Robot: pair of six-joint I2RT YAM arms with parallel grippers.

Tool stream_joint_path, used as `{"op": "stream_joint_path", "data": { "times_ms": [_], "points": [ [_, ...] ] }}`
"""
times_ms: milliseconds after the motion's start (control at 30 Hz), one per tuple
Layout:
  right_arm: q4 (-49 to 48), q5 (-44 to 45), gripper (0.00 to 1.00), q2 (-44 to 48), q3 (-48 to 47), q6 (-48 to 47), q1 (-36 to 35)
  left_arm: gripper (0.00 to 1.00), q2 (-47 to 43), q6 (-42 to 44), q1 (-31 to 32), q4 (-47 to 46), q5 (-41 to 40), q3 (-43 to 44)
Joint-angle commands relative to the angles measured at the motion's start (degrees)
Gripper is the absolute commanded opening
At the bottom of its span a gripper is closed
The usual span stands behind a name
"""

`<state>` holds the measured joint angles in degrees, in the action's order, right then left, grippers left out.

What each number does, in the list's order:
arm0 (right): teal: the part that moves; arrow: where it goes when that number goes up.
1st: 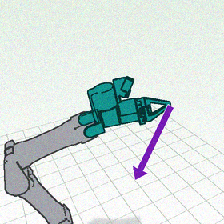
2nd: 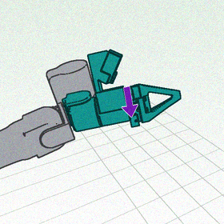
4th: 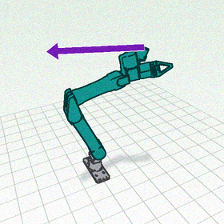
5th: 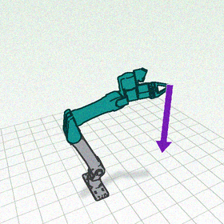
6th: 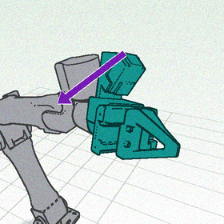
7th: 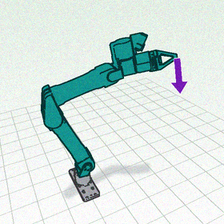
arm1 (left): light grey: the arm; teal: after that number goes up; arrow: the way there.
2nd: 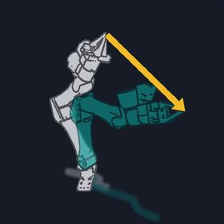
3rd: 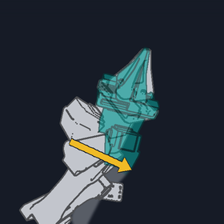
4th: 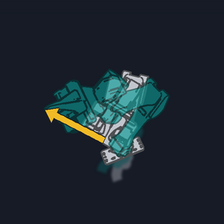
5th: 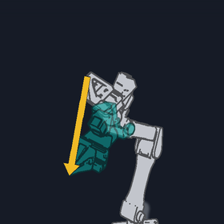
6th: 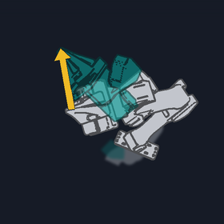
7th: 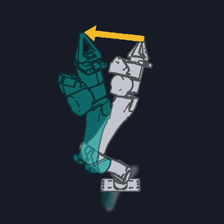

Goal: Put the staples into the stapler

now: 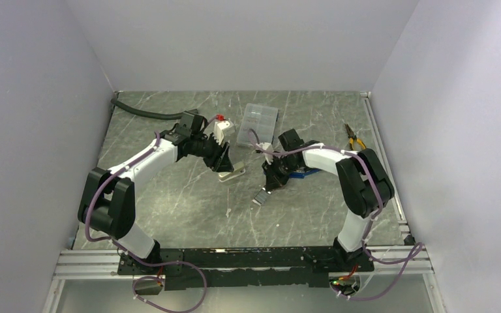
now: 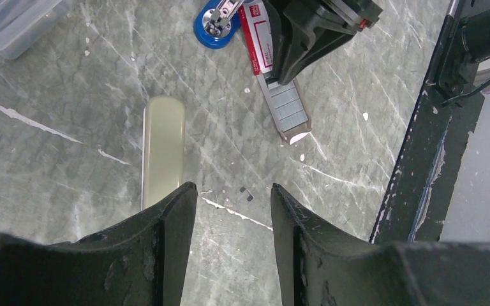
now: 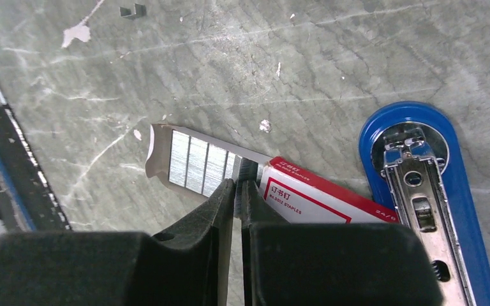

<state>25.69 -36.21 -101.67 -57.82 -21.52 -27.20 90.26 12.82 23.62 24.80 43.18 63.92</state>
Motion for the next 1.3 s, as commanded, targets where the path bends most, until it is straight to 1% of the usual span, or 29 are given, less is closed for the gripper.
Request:
{"op": "stream_joint_path", "data": {
  "times_ms": [0, 433, 733, 900, 1067, 1167, 1267],
  "points": [
    [4.58, -5.57, 0.11, -3.71, -1.43, -0.22, 2.06, 0.51, -1.99, 1.64, 0.2, -0.63, 0.48, -0.35],
    [11.79, -16.48, 0.11, -9.8, -7.89, -2.34, 5.0, 0.51, -2.09, 1.9, 0.2, -0.8, 0.53, -0.61],
    [12.75, -18.66, 0.11, -10.11, -8.51, -2.83, 6.45, 0.51, -1.69, 2.12, 0.2, -0.63, 0.6, -0.64],
    [11.05, -14.43, 0.19, -7.78, -7.35, -2.73, 6.0, 0.51, -1.73, 2.17, 0.2, -0.63, 0.65, -0.65],
    [7.53, -7.86, 0.28, -4.39, -4.69, -1.44, 3.13, 0.51, -1.4, 2.06, 0.21, -0.58, 0.59, -0.26],
    [5.33, -0.5, 0.33, -1.73, -2.59, -1.64, -0.2, 0.51, -1.24, 2.02, 0.2, -0.39, 0.53, 0.04],
    [2.78, 7.05, 0.34, 0.92, -0.59, -1.41, -3.44, 0.51, -1.31, 1.89, 0.2, -0.49, 0.56, 0.06]
  ]
}}
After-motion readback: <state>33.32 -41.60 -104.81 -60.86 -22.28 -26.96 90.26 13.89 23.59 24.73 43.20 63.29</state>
